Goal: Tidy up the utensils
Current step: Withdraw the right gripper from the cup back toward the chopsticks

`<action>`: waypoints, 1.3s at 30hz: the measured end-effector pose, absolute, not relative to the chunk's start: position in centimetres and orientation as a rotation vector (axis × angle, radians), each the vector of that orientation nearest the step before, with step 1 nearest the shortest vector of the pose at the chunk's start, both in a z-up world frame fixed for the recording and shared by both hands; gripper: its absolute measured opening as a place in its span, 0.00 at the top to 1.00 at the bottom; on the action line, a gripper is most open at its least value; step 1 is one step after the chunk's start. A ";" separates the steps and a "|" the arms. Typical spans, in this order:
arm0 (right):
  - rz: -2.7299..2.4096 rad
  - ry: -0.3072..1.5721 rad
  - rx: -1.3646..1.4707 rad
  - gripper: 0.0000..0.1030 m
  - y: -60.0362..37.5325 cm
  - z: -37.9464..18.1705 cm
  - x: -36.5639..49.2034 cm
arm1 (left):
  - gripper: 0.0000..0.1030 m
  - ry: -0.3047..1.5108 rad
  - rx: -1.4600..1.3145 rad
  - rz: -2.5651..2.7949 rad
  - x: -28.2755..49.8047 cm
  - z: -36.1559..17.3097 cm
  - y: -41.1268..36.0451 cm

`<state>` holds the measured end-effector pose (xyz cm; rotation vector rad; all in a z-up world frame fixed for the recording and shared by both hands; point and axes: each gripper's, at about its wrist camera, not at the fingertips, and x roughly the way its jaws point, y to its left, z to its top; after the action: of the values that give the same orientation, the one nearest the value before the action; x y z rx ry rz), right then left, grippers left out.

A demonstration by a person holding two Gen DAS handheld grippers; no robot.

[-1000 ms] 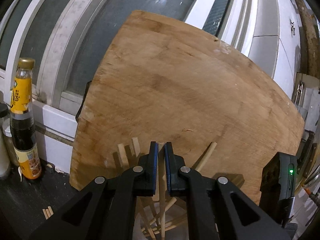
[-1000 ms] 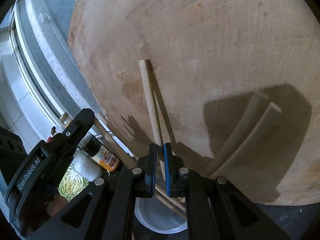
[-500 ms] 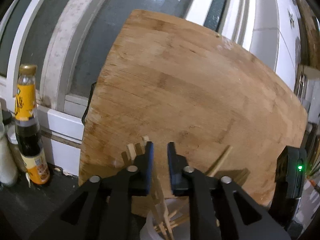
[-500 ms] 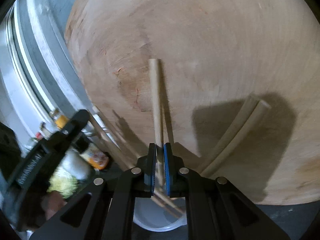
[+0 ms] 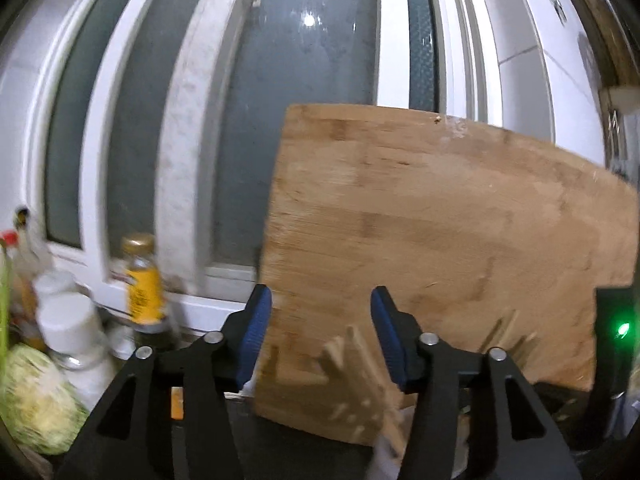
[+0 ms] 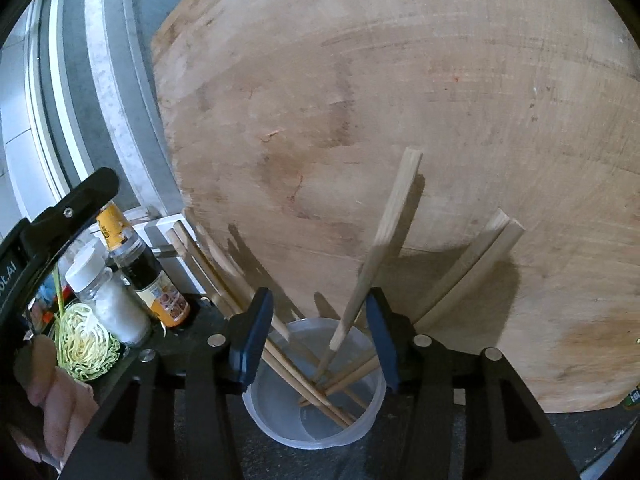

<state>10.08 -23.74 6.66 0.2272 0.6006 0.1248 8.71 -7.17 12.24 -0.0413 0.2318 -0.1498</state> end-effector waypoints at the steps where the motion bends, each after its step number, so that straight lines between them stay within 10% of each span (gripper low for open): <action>1: 0.119 0.588 0.217 0.50 -23.6 6.8 9.9 | 0.42 0.228 -0.025 -0.138 8.5 12.2 -7.0; 20: 0.021 0.360 0.143 0.18 -22.4 8.3 7.1 | 0.00 0.232 0.018 0.048 6.7 9.7 -0.9; 39: 0.023 0.353 0.130 0.15 -21.9 8.1 7.3 | 0.00 0.505 -0.075 0.104 11.1 7.3 2.0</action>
<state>7.29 -21.90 8.11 0.1298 0.3530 0.0226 11.11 1.97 7.30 -0.0754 0.5053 0.1041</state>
